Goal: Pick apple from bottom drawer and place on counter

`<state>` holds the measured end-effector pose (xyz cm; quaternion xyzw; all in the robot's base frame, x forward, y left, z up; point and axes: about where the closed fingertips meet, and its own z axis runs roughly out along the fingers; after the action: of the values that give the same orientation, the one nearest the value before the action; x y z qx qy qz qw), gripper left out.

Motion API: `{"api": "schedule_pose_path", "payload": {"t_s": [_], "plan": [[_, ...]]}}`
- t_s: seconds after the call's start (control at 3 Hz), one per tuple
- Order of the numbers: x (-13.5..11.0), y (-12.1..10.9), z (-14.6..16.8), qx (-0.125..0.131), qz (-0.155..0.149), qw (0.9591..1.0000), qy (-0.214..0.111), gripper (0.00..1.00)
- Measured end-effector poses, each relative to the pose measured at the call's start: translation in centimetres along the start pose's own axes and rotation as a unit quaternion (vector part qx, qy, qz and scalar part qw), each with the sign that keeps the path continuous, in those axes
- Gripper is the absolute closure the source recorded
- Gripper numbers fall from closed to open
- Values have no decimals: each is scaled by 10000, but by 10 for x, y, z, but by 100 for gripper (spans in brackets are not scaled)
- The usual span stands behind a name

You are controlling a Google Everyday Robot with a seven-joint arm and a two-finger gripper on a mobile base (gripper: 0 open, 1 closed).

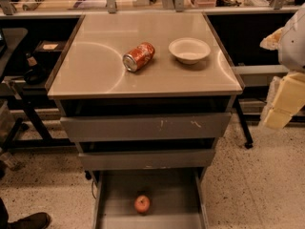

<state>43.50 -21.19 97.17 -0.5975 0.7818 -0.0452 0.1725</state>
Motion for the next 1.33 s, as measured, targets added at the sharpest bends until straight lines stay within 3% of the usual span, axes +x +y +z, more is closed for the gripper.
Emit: {"api": "schedule_pose_path", "payload": {"t_s": [0.33, 1.0, 1.33], "plan": [[3, 24, 36, -85, 36, 10000, -17, 0], [29, 88, 157, -664, 284, 9974, 33, 0], [29, 88, 157, -665, 285, 9974, 33, 0]]}}
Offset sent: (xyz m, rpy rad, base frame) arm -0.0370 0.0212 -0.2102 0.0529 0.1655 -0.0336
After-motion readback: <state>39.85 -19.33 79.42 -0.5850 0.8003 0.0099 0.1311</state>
